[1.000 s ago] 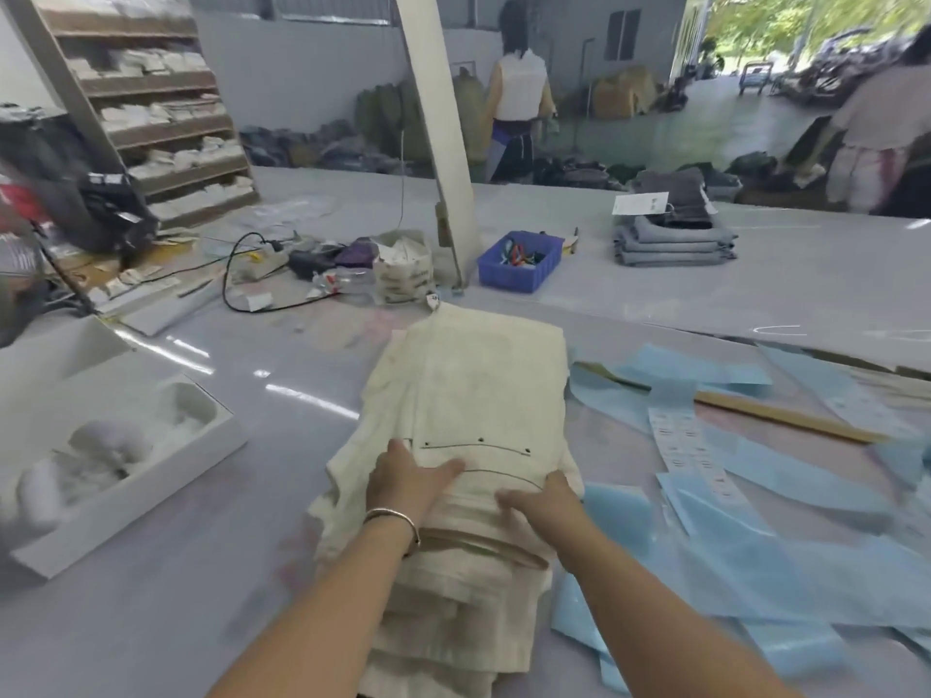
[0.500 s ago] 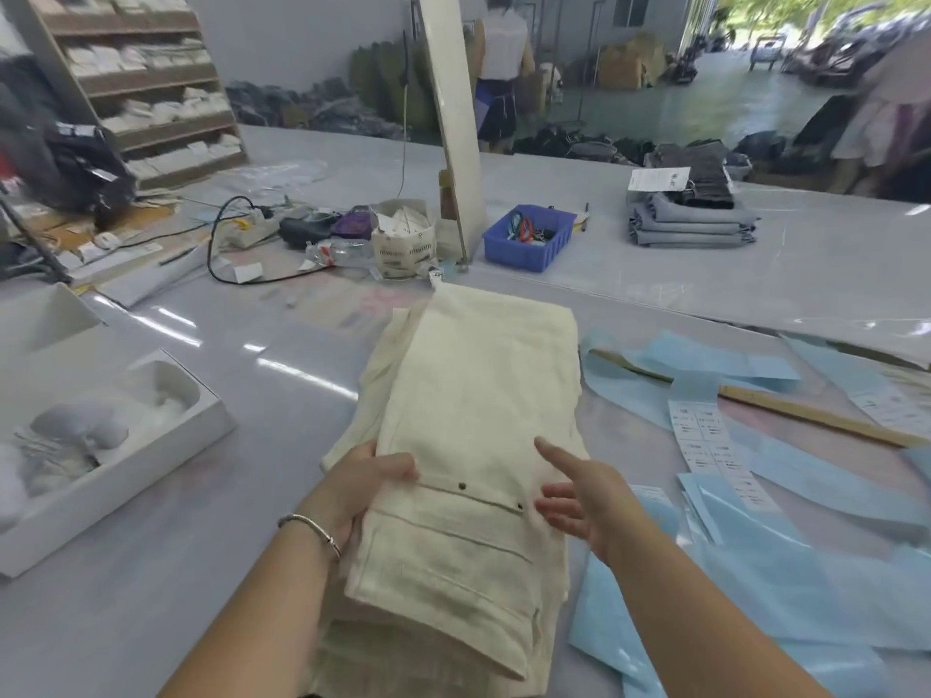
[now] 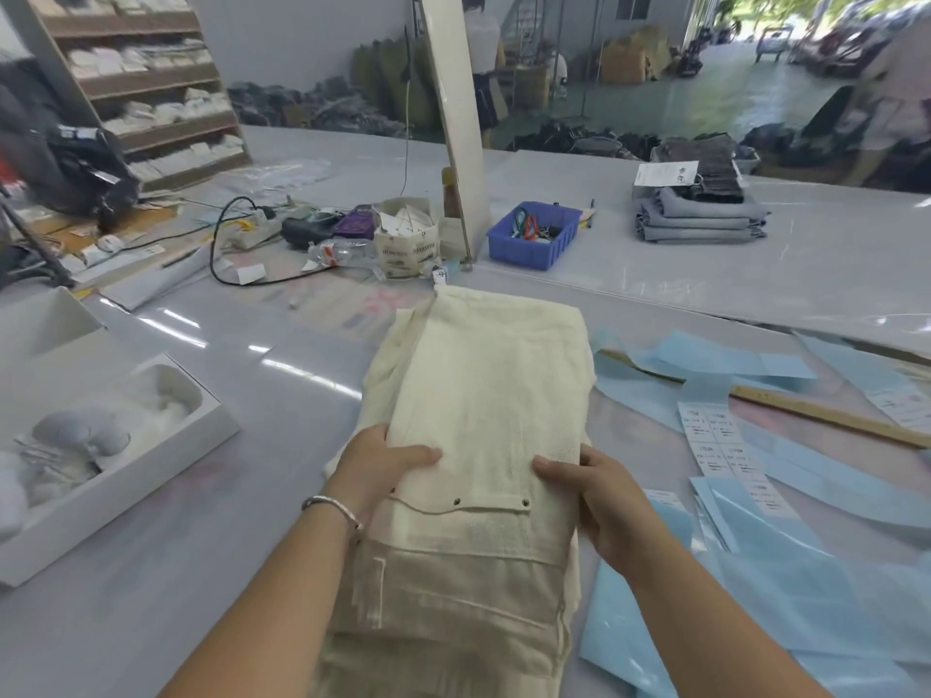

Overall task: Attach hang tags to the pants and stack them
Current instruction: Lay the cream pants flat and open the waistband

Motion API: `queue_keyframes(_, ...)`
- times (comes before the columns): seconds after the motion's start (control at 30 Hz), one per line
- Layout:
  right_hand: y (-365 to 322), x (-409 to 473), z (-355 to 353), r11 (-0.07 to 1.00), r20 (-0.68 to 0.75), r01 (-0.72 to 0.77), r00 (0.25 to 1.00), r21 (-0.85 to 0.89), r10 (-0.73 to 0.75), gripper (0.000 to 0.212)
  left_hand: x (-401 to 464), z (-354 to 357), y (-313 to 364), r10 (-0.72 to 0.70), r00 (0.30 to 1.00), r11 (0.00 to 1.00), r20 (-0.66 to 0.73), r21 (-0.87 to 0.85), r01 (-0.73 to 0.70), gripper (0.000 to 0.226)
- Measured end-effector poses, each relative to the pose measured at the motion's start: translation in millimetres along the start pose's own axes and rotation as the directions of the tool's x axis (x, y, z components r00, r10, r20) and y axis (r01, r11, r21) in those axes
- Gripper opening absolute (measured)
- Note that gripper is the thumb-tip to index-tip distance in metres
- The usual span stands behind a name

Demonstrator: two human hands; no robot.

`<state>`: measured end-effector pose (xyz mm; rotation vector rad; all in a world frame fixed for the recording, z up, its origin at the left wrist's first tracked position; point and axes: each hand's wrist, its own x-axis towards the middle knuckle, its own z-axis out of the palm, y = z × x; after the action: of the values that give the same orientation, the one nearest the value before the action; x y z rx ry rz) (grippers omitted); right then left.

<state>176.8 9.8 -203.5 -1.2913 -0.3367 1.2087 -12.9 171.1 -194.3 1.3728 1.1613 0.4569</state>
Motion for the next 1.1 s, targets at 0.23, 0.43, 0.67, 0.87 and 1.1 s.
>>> queue_keyframes(0.23,7,-14,-13,0.97,0.142,-0.2,0.973,0.138,0.18,0.047,6,-6,11,-0.134,0.968,0.931,0.211,-0.307,0.196,0.031)
queue_keyframes(0.43,-13,-54,-43,0.983,0.326,-0.096,0.945,0.159,0.04,0.064,-12,-9,28,0.305,0.781,0.656,0.545,-0.714,0.243,0.062)
queue_keyframes(0.67,-9,-105,-72,0.99,0.32,-0.091,0.94,-0.104,0.12,0.054,-53,44,46,0.094,0.917,0.873,0.387,-0.475,0.111,0.028)
queue_keyframes(0.87,-19,-158,-92,0.896,0.407,0.053,0.878,0.442,-0.253,0.09,-136,66,105,0.339,0.869,0.859,0.361,-0.495,-0.129,0.033)
queue_keyframes(1.1,-53,-249,-121,0.809,0.533,0.065,0.721,0.584,-0.443,0.091,-276,100,185,0.702,0.706,0.636,0.093,-0.53,-0.561,0.048)
